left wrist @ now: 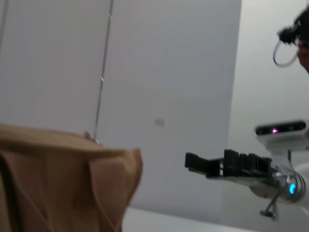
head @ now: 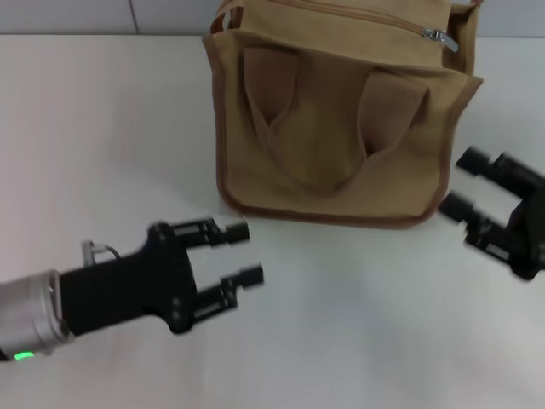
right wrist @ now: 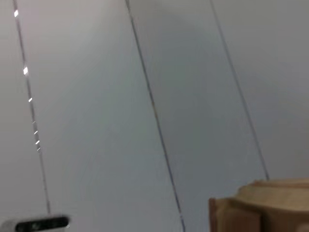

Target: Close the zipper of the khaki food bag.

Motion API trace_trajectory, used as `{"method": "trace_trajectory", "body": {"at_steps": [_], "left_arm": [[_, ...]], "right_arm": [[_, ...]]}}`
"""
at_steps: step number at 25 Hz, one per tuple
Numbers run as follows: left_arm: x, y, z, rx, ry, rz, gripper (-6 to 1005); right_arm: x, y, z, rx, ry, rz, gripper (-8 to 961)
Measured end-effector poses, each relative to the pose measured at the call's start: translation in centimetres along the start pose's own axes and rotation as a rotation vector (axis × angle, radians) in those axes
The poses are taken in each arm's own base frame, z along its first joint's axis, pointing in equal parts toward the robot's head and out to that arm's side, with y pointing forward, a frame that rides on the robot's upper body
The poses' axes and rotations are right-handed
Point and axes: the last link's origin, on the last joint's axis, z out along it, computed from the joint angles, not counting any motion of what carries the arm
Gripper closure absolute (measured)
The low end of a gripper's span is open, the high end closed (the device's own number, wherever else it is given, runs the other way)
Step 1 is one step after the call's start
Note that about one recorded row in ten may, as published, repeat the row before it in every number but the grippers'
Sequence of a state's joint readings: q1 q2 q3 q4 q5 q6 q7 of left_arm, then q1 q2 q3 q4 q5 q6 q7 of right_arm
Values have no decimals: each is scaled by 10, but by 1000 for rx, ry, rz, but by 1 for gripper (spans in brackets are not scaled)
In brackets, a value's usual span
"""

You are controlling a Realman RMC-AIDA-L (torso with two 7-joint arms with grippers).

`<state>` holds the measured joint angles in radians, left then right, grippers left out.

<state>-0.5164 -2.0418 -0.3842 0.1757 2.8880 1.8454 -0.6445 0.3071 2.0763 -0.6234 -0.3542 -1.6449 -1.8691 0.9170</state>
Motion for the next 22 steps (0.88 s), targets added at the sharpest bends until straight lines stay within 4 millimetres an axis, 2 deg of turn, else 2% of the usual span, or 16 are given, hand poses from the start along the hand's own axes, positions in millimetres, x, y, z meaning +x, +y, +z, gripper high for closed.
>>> {"method": "trace_trajectory", "body": {"at_steps": [6, 13, 22], "left_arm": [[-10, 3, 1, 0, -55, -7, 505], [-13, 7, 0, -3, -63, -14, 491], [-13, 7, 4, -13, -59, -17, 460]], "right_arm": [[18, 20, 0, -160, 120, -123, 286], [25, 19, 1, -166, 170, -110, 286], [42, 14, 18, -209, 294, -81, 285]]}}
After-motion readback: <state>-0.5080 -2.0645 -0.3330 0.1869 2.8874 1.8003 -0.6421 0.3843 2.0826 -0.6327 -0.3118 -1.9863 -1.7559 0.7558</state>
